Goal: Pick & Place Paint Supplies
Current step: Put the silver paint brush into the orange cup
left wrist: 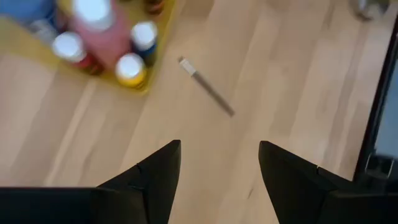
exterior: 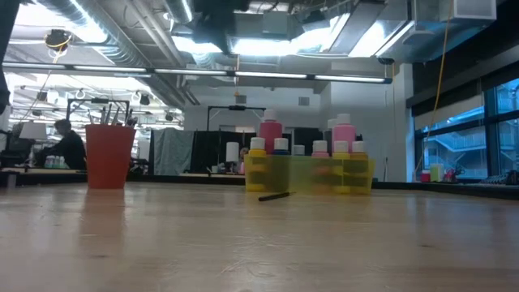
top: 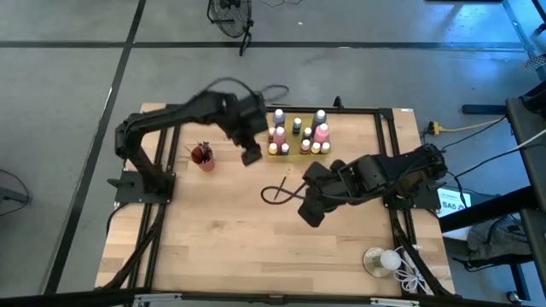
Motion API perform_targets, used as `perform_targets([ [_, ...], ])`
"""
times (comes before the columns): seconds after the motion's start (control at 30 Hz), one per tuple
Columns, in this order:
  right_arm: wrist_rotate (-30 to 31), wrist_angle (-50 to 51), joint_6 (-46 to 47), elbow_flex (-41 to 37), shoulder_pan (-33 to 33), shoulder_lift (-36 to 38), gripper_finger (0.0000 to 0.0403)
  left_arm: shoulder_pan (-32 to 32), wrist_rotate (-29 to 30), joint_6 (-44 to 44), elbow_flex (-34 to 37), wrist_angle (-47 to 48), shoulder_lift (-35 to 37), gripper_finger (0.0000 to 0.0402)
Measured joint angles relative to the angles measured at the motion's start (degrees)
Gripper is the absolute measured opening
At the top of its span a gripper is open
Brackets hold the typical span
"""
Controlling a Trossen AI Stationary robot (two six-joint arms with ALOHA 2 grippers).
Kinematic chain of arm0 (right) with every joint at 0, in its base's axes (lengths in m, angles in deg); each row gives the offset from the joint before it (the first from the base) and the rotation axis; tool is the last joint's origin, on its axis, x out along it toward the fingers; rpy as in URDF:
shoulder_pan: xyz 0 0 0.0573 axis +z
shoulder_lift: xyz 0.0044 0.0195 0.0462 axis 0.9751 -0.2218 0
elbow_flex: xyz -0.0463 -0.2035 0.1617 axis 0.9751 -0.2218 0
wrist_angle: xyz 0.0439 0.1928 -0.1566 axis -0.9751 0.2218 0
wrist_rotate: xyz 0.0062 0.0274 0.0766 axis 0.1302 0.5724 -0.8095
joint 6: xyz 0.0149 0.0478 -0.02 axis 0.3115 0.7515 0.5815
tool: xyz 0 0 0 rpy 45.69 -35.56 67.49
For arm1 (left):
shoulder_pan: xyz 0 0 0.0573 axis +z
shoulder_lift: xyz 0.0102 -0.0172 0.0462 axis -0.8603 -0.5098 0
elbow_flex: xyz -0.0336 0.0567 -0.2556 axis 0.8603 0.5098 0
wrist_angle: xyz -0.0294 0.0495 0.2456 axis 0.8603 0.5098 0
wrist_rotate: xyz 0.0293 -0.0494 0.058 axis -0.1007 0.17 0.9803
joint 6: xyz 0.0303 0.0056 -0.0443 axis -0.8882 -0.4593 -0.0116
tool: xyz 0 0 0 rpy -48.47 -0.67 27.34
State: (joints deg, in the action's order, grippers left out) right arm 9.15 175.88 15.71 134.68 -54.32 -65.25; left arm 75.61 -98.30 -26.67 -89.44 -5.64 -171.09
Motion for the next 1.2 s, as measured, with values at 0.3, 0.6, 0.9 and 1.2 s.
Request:
perform_targets([
  [0.3, -1.9, -5.7, 16.2, 0.0, 7.5, 0.0, 0.0261, -14.0, 6.7, 0.8, 0.0, -4.1, -6.6, 0.0202],
  [0.6, -3.5, -2.7, 18.1, 0.2, 17.0, 0.0, 0.0261, -15.7, 6.7, 12.2, 0.0, -16.0, -18.2, 0.0192],
  [0.9, -3.0, 2.2, 14.0, 0.3, 27.7, 4.5, 0.0261, -12.5, 18.4, 30.4, 0.0, -27.9, -27.3, 0.0182],
  [1.2, -1.4, 2.2, 9.9, 0.3, 33.1, 6.2, 0.0261, -11.9, 20.9, 38.4, 0.0, -31.2, -31.5, 0.0171],
])
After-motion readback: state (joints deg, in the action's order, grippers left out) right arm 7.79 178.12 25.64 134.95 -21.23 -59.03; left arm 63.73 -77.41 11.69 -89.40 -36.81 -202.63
